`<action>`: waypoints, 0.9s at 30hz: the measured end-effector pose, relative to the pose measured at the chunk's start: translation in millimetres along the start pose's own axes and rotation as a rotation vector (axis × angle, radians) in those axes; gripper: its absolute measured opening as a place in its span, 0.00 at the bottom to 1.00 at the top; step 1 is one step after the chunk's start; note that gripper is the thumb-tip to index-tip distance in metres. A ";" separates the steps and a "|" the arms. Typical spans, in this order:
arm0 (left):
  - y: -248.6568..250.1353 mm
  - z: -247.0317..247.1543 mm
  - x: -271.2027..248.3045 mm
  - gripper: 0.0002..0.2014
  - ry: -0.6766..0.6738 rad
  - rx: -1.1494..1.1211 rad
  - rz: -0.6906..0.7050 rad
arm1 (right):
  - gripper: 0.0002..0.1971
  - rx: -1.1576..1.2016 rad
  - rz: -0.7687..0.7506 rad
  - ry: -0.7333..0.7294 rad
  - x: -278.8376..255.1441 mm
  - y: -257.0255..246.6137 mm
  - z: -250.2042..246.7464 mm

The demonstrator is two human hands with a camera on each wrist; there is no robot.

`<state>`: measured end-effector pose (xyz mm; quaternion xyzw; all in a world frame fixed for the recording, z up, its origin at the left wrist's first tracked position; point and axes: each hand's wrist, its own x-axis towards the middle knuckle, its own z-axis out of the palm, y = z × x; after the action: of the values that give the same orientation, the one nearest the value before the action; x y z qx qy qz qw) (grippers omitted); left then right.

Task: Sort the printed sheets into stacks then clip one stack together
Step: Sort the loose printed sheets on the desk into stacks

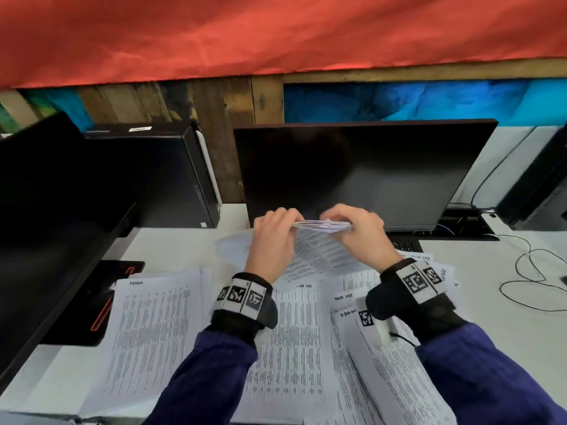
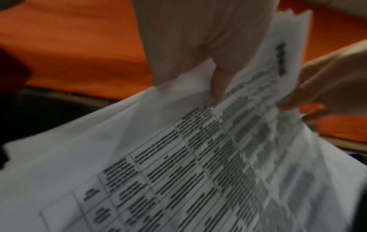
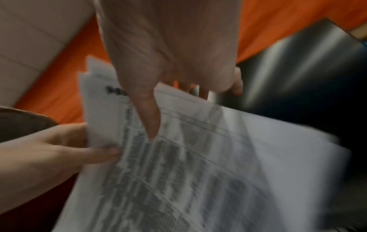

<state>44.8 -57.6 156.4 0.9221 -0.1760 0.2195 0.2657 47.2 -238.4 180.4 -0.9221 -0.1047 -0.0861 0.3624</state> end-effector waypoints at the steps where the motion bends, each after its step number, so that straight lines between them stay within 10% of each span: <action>1: 3.2 1.0 0.3 0.06 -0.009 0.023 0.019 | 0.12 0.075 0.026 0.004 -1.2 6.1 -1.1; 7: -37.5 0.2 -21.1 0.15 -0.057 0.235 -0.233 | 0.09 0.559 0.322 0.079 -37.1 58.5 -7.5; 12: -51.1 2.2 -35.7 0.10 0.122 -0.679 -0.610 | 0.11 0.870 0.474 0.129 -54.1 80.3 0.5; 16: -43.4 20.2 -52.0 0.19 0.154 -0.899 -0.749 | 0.13 0.946 0.488 0.136 -61.5 87.5 16.6; 22: -34.3 39.4 -77.7 0.26 0.128 -1.020 -0.845 | 0.21 0.860 0.448 0.242 -75.6 101.4 41.6; 27: -21.5 41.5 -60.1 0.16 0.261 -1.068 -0.919 | 0.31 0.273 0.141 0.352 -78.2 91.3 39.0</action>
<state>16.6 -51.4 86.0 0.6134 0.1798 0.0778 0.7651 -1.6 -287.2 74.4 -0.8403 0.0142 -0.2048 0.5017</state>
